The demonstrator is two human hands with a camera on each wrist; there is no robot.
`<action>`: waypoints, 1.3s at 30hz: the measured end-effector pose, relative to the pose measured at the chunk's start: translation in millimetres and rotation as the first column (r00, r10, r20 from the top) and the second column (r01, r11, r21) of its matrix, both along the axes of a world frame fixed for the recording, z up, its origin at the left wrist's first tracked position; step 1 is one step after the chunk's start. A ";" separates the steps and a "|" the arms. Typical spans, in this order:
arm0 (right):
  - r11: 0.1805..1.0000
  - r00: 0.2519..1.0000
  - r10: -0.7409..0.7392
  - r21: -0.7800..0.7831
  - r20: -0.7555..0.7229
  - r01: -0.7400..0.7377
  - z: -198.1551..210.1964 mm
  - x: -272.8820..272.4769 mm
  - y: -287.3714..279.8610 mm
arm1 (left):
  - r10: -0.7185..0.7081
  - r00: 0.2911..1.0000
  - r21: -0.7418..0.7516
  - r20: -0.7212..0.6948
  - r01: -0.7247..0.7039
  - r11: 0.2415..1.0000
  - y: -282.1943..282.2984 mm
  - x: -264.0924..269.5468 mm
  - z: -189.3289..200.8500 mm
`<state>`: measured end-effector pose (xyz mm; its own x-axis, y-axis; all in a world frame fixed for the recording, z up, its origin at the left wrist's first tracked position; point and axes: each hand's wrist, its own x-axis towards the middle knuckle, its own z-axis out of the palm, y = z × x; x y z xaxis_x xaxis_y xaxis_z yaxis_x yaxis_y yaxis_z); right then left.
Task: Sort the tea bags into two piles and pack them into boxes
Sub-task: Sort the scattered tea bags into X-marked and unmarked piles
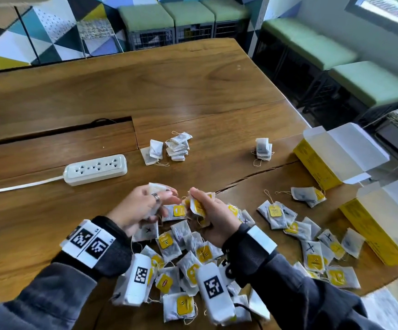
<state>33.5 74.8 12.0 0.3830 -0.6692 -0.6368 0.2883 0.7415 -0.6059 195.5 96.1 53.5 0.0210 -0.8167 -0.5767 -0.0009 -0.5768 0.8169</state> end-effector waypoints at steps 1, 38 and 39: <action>1.000 1.000 -0.016 0.006 0.000 0.016 -1.1 -3.2 -0.5 | -0.018 0.995 -0.012 0.096 0.019 1.000 -0.4 10.1 -3.2; 0.755 0.973 -0.001 -0.638 -0.232 -0.152 27.4 -66.5 -12.2 | 0.104 0.989 -0.016 -0.107 -0.106 0.994 -22.9 -72.9 -11.4; 0.766 0.974 -0.001 -0.626 -0.229 -0.146 26.6 -69.1 -13.4 | 0.099 0.986 -0.021 -0.131 -0.102 0.995 -23.2 -76.1 -12.3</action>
